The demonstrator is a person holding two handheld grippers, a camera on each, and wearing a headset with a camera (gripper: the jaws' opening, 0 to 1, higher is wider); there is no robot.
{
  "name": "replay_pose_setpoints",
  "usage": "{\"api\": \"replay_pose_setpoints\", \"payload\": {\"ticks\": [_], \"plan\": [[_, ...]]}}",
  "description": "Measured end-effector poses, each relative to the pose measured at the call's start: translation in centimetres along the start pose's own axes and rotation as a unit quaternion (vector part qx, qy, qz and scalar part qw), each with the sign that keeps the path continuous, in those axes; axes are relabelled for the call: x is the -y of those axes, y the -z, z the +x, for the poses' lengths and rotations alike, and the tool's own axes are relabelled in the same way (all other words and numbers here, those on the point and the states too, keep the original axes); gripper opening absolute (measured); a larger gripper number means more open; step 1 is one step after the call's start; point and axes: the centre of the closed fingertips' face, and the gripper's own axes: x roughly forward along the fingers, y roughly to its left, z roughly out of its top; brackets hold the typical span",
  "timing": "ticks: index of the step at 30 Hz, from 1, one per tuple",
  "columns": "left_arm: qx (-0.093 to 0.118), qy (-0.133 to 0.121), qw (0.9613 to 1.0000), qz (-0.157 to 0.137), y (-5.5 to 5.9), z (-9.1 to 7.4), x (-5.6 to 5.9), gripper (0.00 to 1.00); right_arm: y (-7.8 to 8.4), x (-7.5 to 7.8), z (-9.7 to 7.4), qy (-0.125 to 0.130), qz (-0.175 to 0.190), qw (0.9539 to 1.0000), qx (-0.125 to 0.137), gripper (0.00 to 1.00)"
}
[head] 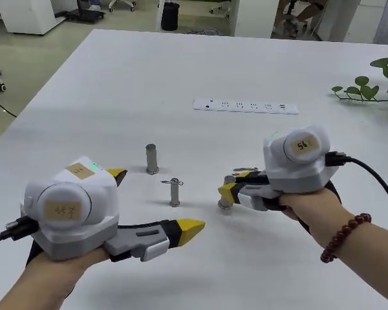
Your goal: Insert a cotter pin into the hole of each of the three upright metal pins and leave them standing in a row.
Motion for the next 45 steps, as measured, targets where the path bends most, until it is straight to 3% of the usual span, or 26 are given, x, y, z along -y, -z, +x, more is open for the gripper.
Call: {"api": "replay_pose_setpoints", "payload": {"ticks": [6, 22, 30, 36, 45], "plan": [[-0.002, 0.001, 1.0000, 0.004, 0.1, 0.0, 0.1, 0.95, 1.2, -0.8, -0.1, -0.006, -0.001, 1.0000, -0.006, 0.08], [-0.002, 0.006, 0.9997, 0.024, -0.3, 0.0, 0.9, 0.94, 2.3, -1.6, -0.4, -0.007, -0.011, 0.9999, -0.007, 0.08], [-0.003, 0.010, 0.9996, 0.026, -0.2, 0.0, 1.0, 0.94, 2.5, -2.0, -0.6, -0.016, -0.051, 0.9986, -0.005, 0.08], [-0.008, 0.012, 0.9995, 0.028, 0.0, 0.0, 1.2, 0.94, 2.5, -2.1, -0.6, -0.030, -0.061, 0.9977, -0.003, 0.08], [-0.011, 0.010, 0.9995, 0.029, 0.1, -0.1, 1.1, 0.94, 2.4, -2.1, -0.7, -0.042, -0.039, 0.9983, 0.001, 0.09]]}}
